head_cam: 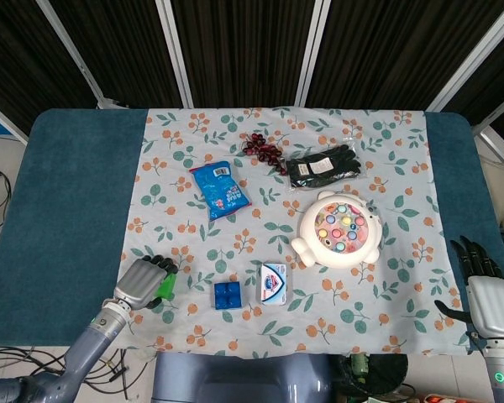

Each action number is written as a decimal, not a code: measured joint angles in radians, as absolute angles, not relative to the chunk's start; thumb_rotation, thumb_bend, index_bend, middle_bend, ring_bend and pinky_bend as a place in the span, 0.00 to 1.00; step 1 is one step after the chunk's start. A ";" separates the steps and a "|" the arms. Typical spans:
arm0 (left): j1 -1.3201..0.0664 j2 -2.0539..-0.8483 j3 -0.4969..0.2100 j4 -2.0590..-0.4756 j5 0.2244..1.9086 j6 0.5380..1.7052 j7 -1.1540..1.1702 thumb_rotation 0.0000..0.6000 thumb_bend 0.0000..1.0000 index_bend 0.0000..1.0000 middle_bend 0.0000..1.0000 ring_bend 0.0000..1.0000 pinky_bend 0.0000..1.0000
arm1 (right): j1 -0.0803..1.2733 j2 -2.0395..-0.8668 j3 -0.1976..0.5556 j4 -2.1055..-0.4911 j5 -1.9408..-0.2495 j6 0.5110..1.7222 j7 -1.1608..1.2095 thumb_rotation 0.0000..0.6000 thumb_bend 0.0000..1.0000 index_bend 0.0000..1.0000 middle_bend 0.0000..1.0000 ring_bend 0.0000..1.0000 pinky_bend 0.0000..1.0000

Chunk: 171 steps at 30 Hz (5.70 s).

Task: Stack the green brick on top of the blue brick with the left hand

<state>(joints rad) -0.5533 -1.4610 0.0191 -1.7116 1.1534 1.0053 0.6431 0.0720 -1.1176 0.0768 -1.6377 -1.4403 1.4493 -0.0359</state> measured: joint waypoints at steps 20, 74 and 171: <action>-0.546 -1.472 0.010 -1.706 1.255 1.063 0.548 1.00 0.42 0.57 0.53 0.47 0.55 | 0.072 -1.117 0.078 -1.639 -1.435 1.447 -0.033 1.00 0.10 0.00 0.00 0.00 0.19; -0.754 -1.875 -0.192 -1.910 0.773 1.435 1.025 1.00 0.42 0.58 0.54 0.48 0.56 | 0.072 -1.109 0.076 -1.656 -1.433 1.439 -0.013 1.00 0.10 0.00 0.00 0.00 0.19; -0.691 -1.442 0.031 -2.131 1.136 1.470 0.885 1.00 0.05 0.00 0.00 0.00 0.02 | 0.071 -1.108 0.077 -1.657 -1.434 1.447 -0.035 1.00 0.10 0.00 0.00 0.00 0.19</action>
